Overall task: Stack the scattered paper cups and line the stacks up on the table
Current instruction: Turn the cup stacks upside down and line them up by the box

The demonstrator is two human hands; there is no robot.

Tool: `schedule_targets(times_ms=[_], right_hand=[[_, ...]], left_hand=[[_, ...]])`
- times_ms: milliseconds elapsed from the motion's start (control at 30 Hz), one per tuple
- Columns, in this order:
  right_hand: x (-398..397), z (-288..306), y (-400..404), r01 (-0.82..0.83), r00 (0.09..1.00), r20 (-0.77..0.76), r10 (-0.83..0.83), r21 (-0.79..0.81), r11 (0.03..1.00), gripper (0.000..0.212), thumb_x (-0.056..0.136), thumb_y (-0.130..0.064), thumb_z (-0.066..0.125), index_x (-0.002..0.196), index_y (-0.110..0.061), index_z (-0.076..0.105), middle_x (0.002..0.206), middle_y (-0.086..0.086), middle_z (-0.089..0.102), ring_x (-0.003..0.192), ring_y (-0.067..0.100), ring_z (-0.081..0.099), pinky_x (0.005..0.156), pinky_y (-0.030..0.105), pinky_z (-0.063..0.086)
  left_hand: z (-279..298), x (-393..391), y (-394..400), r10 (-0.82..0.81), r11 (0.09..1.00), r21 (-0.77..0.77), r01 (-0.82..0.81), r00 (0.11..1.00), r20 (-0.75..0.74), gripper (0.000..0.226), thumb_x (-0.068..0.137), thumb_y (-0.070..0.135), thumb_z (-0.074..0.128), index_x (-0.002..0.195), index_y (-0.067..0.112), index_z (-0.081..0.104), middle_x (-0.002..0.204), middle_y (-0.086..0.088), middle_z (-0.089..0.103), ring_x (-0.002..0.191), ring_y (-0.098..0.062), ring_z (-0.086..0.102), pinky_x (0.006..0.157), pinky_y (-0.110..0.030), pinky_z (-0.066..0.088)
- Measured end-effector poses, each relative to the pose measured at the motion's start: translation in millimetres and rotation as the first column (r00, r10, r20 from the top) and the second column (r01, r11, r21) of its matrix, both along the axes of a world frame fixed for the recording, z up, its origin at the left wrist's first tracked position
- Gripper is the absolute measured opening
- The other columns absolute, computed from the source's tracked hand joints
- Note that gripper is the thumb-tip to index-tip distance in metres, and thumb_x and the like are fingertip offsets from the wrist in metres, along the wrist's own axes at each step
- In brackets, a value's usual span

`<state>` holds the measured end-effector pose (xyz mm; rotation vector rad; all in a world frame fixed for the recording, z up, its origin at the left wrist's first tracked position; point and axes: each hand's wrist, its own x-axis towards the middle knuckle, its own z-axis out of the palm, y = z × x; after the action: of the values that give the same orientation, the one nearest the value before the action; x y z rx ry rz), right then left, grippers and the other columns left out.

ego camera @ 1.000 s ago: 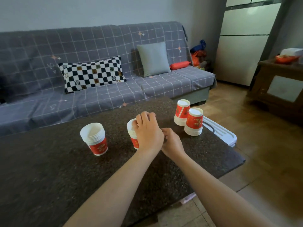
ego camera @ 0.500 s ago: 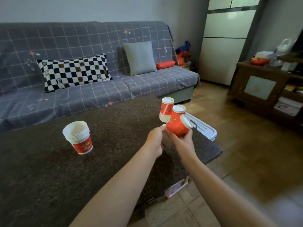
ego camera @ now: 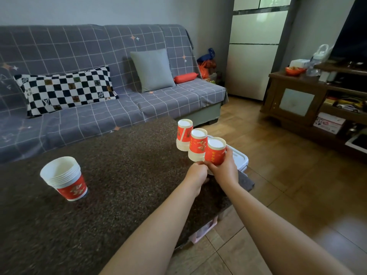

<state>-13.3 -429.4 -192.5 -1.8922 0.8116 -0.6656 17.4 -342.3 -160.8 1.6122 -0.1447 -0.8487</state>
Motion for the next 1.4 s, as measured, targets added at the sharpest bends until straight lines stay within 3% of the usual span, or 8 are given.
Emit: schedule_targets(times_ms=[267,433,633,733,867,1133,1233,1400], right_hand=[[-18.3,22.2,43.4,0.212,0.977,0.021,-0.212,-0.217,0.953,0.077,0.076,-0.027,0.072,0.138,-0.017,0.028,0.142,0.015,0.033,0.134,0.031,0.026,0.11,0.049,0.022],[-4.7,42.6,101.2,-0.059,0.998,-0.001,0.061,-0.311,0.949,0.046,0.082,-0.018,0.067,0.125,-0.016,0.048,0.134,0.01,0.046,0.124,0.024,0.039,0.103,0.038,0.038],[43.5,45.4,189.3,-0.426,0.904,-0.126,0.407,-0.234,0.874,0.052,0.082,-0.022,0.068,0.13,-0.023,0.046,0.13,0.003,0.051,0.11,0.017,0.053,0.089,0.035,0.052],[70.1,40.7,226.3,-0.532,0.841,-0.217,0.495,-0.174,0.828,0.063,0.082,-0.032,0.068,0.137,-0.024,0.038,0.137,0.003,0.047,0.116,0.018,0.052,0.092,0.037,0.051],[94.5,30.4,256.3,-0.66,0.735,-0.285,0.615,-0.094,0.746,0.078,0.08,-0.032,0.07,0.144,-0.021,0.026,0.145,0.006,0.04,0.122,0.023,0.05,0.098,0.038,0.046],[96.4,13.2,261.4,-0.56,0.797,-0.112,0.594,0.234,0.795,0.07,0.082,-0.034,0.066,0.139,-0.008,0.032,0.123,0.007,0.055,0.114,0.024,0.055,0.094,0.036,0.046],[81.7,22.3,240.0,-0.462,0.879,0.231,0.418,0.636,0.618,0.046,0.087,-0.034,0.059,0.123,-0.009,0.044,0.101,0.003,0.06,0.103,0.024,0.061,0.09,0.038,0.051],[43.5,40.9,185.9,-0.415,0.901,0.427,0.074,0.804,0.426,0.073,0.075,-0.029,0.075,0.135,-0.019,0.034,0.121,0.012,0.056,0.105,0.027,0.058,0.095,0.042,0.048]], left_hand=[[17.0,-3.4,29.3,0.17,0.979,0.086,-0.187,0.971,0.17,0.042,0.091,0.01,0.041,0.132,0.014,0.047,0.123,-0.006,0.053,0.104,-0.021,0.054,0.099,-0.041,0.049],[38.1,2.7,79.9,0.236,0.907,0.182,-0.379,0.819,0.523,0.036,0.089,0.01,0.048,0.124,0.019,0.055,0.131,-0.006,0.052,0.112,-0.022,0.057,0.096,-0.036,0.048],[51.3,42.2,186.0,0.084,0.687,0.273,-0.673,0.448,0.89,0.042,0.089,0.016,0.053,0.13,0.022,0.051,0.144,-0.006,0.04,0.137,-0.027,0.031,0.113,-0.045,0.021],[50.5,71.2,227.6,0.08,0.52,0.301,-0.799,0.397,0.914,0.053,0.09,0.02,0.054,0.14,0.02,0.038,0.157,-0.012,0.018,0.145,-0.032,0.013,0.117,-0.048,0.012],[40.4,98.9,258.6,0.139,0.437,0.4,-0.806,0.5,0.855,0.069,0.085,0.036,0.061,0.145,0.023,0.029,0.158,-0.017,0.009,0.145,-0.038,0.009,0.116,-0.054,0.013],[31.4,92.3,256.2,0.404,0.654,0.204,-0.728,0.564,0.72,0.056,0.082,0.034,0.063,0.134,0.02,0.045,0.137,-0.011,0.032,0.114,-0.032,0.051,0.09,-0.038,0.049],[43.9,74.2,228.5,0.586,0.745,0.016,-0.667,0.665,0.463,0.055,0.086,0.038,0.056,0.135,0.015,0.046,0.136,-0.014,0.044,0.111,-0.031,0.055,0.085,-0.034,0.044],[48.4,32.9,175.3,0.502,0.846,-0.154,-0.511,0.86,-0.097,0.062,0.08,0.048,0.057,0.132,0.017,0.048,0.121,-0.015,0.059,0.108,-0.029,0.059,0.097,-0.045,0.051]])
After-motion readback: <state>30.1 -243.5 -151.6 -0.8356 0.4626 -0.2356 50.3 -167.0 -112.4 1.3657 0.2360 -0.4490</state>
